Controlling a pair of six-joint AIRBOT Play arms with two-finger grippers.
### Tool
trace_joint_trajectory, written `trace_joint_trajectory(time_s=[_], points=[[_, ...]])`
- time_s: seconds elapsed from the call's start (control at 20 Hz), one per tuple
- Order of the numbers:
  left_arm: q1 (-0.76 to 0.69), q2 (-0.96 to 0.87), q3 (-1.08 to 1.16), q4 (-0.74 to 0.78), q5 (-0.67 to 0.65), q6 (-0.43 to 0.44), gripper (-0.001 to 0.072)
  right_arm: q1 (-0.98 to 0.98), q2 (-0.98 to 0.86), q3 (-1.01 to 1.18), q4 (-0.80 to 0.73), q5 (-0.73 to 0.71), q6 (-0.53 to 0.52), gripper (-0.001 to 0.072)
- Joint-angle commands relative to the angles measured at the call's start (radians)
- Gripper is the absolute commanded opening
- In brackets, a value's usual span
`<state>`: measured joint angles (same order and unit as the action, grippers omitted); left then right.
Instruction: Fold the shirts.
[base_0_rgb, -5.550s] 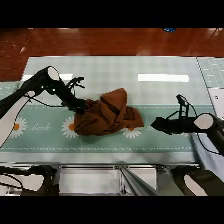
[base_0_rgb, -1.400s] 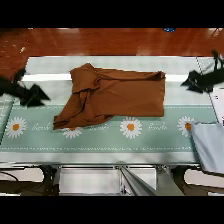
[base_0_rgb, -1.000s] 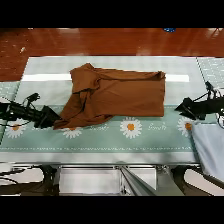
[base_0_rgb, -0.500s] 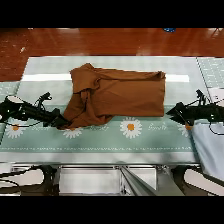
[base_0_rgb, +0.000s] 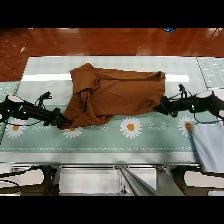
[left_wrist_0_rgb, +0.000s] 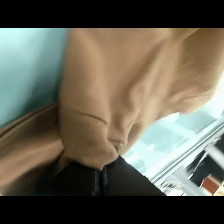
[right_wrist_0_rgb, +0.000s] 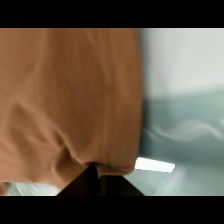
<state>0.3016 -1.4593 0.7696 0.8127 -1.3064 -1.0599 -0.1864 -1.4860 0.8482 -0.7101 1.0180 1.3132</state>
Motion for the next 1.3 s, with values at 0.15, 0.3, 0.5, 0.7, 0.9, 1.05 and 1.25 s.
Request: trace_joint_trajectory(time_s=[0.15,0.3,0.5,0.7,0.9,1.05,1.25], points=[[0.037,0.128,0.308,-0.36,0.005,0.001,0.0018,0.046,0.095,0.399,-0.026,0.187,-0.006,0.0031],[0.08,0.238,0.558,-0.561,0.077,0.001,0.0018,0.035,0.253,0.615,-0.082,0.214,0.012,0.0031],[0.117,0.372,0.853,-0.57,0.155,-0.004,0.0018,0.035,0.478,0.747,-0.148,0.214,0.021,0.0031],[0.234,0.501,1.037,-0.566,0.154,-0.03,0.0018,0.035,0.713,0.754,-0.195,0.201,0.04,0.0031],[0.346,0.659,1.065,-0.51,0.163,-0.07,0.0018,0.035,0.895,0.753,-0.325,0.236,0.129,0.0031],[0.246,0.754,1.065,-0.188,0.164,-0.139,0.0018,0.035,0.98,0.753,-0.444,0.368,0.208,0.0031],[-0.02,0.85,1.056,0.323,0.127,-0.312,0.0018,0.035,1.01,0.746,-0.57,0.59,0.248,0.0031]])
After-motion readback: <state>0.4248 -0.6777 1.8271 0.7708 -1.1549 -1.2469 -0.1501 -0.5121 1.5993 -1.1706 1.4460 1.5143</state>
